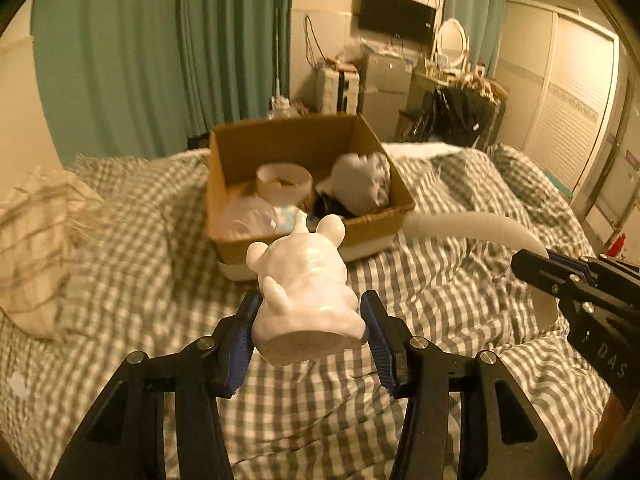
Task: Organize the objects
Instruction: 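Grasp the small white figurine with the left tool while the right tool holds the tube, then lower the figurine and tube into the box and open both tools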
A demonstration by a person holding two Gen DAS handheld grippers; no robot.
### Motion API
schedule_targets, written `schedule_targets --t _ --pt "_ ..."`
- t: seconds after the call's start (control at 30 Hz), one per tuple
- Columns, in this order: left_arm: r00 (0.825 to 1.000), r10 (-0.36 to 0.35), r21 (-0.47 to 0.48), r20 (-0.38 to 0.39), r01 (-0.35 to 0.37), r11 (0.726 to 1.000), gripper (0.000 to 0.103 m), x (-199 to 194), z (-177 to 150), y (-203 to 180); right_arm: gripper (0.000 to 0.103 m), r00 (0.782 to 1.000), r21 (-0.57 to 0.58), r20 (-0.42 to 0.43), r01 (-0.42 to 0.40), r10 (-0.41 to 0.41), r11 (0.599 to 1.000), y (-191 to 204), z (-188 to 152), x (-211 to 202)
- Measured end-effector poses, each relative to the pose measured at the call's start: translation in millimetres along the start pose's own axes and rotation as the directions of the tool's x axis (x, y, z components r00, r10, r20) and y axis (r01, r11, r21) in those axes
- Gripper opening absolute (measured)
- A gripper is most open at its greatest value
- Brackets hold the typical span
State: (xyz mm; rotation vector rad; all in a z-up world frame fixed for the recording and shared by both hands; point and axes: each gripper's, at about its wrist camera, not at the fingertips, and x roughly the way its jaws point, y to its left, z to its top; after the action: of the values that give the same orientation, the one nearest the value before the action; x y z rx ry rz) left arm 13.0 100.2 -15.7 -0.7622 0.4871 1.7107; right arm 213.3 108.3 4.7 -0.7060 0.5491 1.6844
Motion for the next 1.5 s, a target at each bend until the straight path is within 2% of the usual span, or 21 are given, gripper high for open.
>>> schedule_targets --t 0.33,0.57,0.8,1.03,1.27,1.37,1.5 --pt "0.995 0.041 0.015 0.086 -0.042 0.999 0.052 -54 24 20 0.010 0.988 -0.066 0.153 -0.023 0.033 0.998 30 41 -65" --pt "0.989 0.051 0.033 0.137 -0.056 0.998 0.052 -51 65 31 0.011 0.976 -0.137 0.204 -0.051 0.079 0.989 52 86 -62" --pt "0.989 0.050 0.030 0.139 -0.054 0.998 0.052 -4 104 42 0.010 0.971 -0.158 0.199 -0.099 0.130 0.982 59 131 -15" --pt "0.995 0.052 0.051 0.090 -0.057 0.997 0.052 66 119 48 0.010 0.981 -0.139 0.144 -0.108 0.128 0.984 52 159 64" --pt "0.998 0.062 0.072 0.018 -0.063 0.995 0.052 134 108 52 0.010 0.987 -0.098 0.038 -0.150 0.154 0.984 37 148 147" --pt "0.998 0.065 0.075 0.008 -0.066 0.995 0.052 151 103 53 0.010 0.986 -0.081 0.010 -0.167 0.168 0.983 29 140 171" --pt "0.999 0.049 0.068 0.010 -0.050 0.996 0.054 161 102 54 0.020 0.979 -0.051 0.025 -0.202 0.204 0.978 19 138 184"
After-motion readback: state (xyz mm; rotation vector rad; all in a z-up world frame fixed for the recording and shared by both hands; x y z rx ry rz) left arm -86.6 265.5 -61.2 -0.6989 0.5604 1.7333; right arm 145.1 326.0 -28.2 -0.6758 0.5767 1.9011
